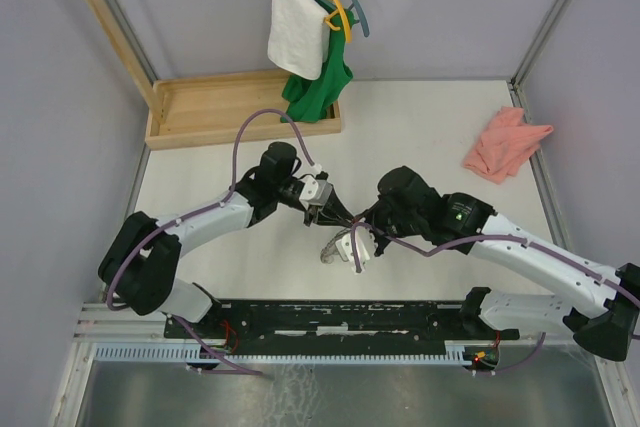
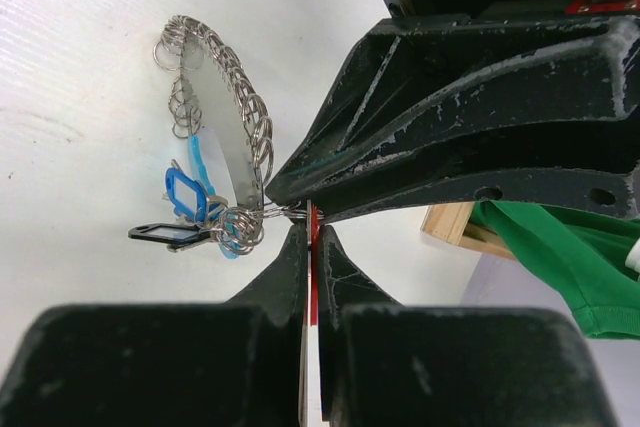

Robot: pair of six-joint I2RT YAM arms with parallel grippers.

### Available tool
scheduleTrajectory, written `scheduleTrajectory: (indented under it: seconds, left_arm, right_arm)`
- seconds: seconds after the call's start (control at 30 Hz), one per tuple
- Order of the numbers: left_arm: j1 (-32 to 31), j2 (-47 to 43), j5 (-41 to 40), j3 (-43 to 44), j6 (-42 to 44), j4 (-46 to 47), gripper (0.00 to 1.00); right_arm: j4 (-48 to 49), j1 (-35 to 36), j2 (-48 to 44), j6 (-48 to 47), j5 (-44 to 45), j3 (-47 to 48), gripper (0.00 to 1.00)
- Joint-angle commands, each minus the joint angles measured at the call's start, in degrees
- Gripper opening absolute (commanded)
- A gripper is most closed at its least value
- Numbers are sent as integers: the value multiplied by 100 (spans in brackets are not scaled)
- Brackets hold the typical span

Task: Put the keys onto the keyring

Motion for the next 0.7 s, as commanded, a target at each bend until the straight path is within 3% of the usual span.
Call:
scheduleTrajectory:
  seconds: [0.0,0.1,0.27,0.67]
  left_arm:
    - [-14,84,170,229,-140,54,17]
    - [-20,51,-2,226,-160,-10,3]
    - [-11,-185,-558,123,-448,3,3]
    - [2,-1178,-2448,-1295,-2861,2714,3]
  right_arm:
    - [275,38,-11,2,-49,275,1]
    - [264,41,-56,114,98,268,1]
    - [265,37,-215,726,503,169,1]
    - [1497,46,-741,3400,846,-1011,1]
